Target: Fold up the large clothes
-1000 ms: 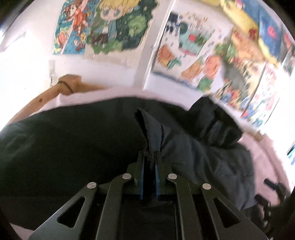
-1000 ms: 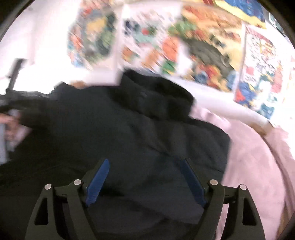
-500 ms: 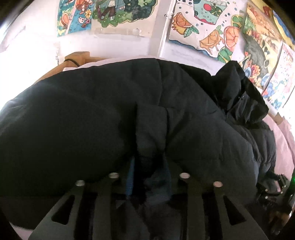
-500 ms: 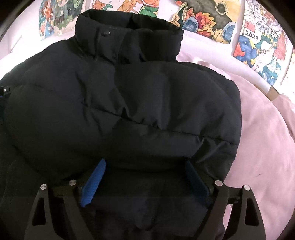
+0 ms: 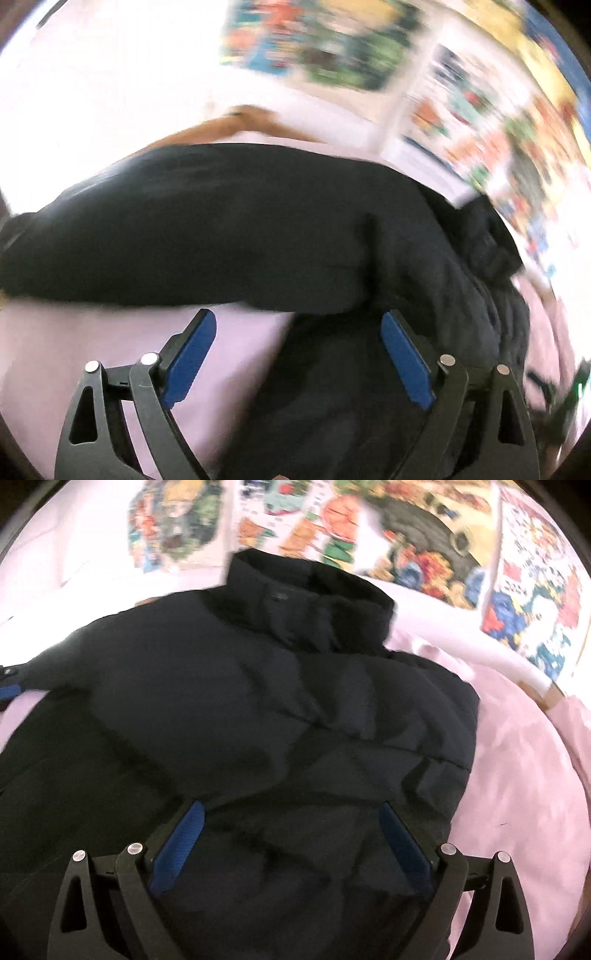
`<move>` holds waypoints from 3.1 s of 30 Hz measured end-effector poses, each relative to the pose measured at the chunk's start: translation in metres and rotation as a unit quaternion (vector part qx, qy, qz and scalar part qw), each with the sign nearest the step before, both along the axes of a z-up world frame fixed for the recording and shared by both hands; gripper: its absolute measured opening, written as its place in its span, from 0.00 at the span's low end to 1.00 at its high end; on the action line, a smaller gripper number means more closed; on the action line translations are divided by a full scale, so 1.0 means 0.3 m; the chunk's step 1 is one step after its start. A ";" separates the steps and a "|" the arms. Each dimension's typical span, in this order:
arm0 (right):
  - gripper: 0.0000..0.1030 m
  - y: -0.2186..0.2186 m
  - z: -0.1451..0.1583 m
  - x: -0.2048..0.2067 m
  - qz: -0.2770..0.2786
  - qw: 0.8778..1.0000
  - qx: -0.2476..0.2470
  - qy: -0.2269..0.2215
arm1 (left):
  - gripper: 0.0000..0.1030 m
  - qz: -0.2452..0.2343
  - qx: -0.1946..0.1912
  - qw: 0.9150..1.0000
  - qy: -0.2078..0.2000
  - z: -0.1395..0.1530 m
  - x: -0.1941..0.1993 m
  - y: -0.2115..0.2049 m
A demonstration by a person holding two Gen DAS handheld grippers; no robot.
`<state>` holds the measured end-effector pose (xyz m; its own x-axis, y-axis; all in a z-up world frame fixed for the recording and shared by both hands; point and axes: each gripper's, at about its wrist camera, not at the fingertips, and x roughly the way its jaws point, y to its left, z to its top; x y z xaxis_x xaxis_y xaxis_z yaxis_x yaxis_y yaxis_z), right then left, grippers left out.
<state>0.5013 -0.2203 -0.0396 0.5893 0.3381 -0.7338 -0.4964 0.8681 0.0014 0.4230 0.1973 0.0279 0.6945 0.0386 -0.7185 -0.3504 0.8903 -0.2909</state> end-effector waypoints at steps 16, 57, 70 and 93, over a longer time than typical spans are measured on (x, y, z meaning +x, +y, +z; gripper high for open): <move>0.95 0.209 0.127 -0.243 0.111 0.993 0.014 -0.024 | 0.74 0.297 -0.242 0.916 -0.117 -0.082 -0.359 0.509; 0.95 -0.369 0.102 0.060 -0.143 0.961 0.235 0.037 | 0.04 -0.381 0.201 0.888 -0.163 0.195 0.139 -0.922; 0.95 -0.443 -0.029 0.178 -0.077 0.900 0.407 0.139 | 0.04 -0.511 0.208 0.834 -0.025 -0.188 0.182 -1.137; 0.99 -0.566 -0.200 0.246 -0.085 0.764 0.601 0.221 | 0.09 -0.507 0.145 0.849 0.025 -0.233 0.381 -1.114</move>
<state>0.5750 -0.3900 -0.0995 0.4849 0.8694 -0.0946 -0.0970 0.1610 0.9822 0.5372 -0.1369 -0.0420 0.4450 -0.3805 -0.8107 0.6336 0.7735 -0.0152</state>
